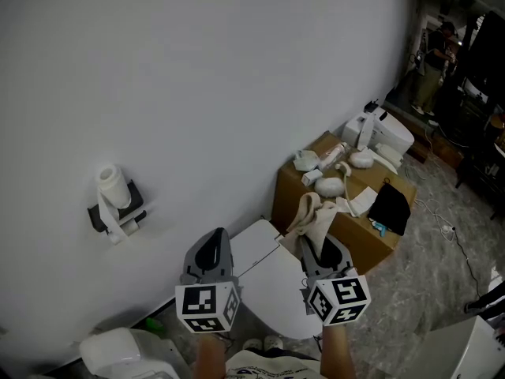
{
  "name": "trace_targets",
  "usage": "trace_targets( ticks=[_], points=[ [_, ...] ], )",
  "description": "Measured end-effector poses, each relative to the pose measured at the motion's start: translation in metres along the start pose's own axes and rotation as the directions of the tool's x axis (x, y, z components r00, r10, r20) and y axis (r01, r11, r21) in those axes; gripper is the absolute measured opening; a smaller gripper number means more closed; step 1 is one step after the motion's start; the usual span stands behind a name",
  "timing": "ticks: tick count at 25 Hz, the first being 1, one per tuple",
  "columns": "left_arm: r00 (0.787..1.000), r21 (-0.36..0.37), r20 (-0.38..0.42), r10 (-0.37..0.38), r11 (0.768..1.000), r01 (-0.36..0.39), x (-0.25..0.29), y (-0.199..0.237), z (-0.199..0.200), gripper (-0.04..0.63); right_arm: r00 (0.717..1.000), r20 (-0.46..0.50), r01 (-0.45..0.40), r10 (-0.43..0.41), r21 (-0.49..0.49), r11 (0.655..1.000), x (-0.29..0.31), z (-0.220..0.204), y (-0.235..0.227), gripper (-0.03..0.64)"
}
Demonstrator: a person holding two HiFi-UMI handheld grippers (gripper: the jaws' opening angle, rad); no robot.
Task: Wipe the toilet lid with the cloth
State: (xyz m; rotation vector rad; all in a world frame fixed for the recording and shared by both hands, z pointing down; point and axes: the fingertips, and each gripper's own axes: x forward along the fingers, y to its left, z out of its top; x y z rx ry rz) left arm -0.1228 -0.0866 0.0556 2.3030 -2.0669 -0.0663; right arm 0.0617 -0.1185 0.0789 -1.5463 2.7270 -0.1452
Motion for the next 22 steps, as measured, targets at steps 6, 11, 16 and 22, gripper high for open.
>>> trace_targets(
  ticks=[6,11,16,22],
  points=[
    [1.0,-0.001,-0.003,-0.011,1.0,0.011,0.002,-0.004,-0.002,0.009,1.0,0.001,0.016,-0.016,0.012,1.0,-0.001,-0.001,-0.005,0.121],
    [1.0,-0.003,-0.008,-0.015,1.0,0.015,0.005,-0.004,-0.004,0.009,0.999,-0.001,0.032,-0.032,0.015,0.999,0.0,-0.003,-0.01,0.121],
    [1.0,-0.003,-0.007,-0.015,1.0,0.015,0.007,-0.001,-0.004,0.009,0.999,-0.003,0.039,-0.039,0.012,0.999,0.001,-0.004,-0.011,0.121],
    [1.0,-0.001,-0.009,-0.012,1.0,0.012,0.009,-0.001,-0.005,0.009,0.999,-0.005,0.039,-0.039,0.004,0.999,0.003,-0.004,-0.014,0.121]
  ],
)
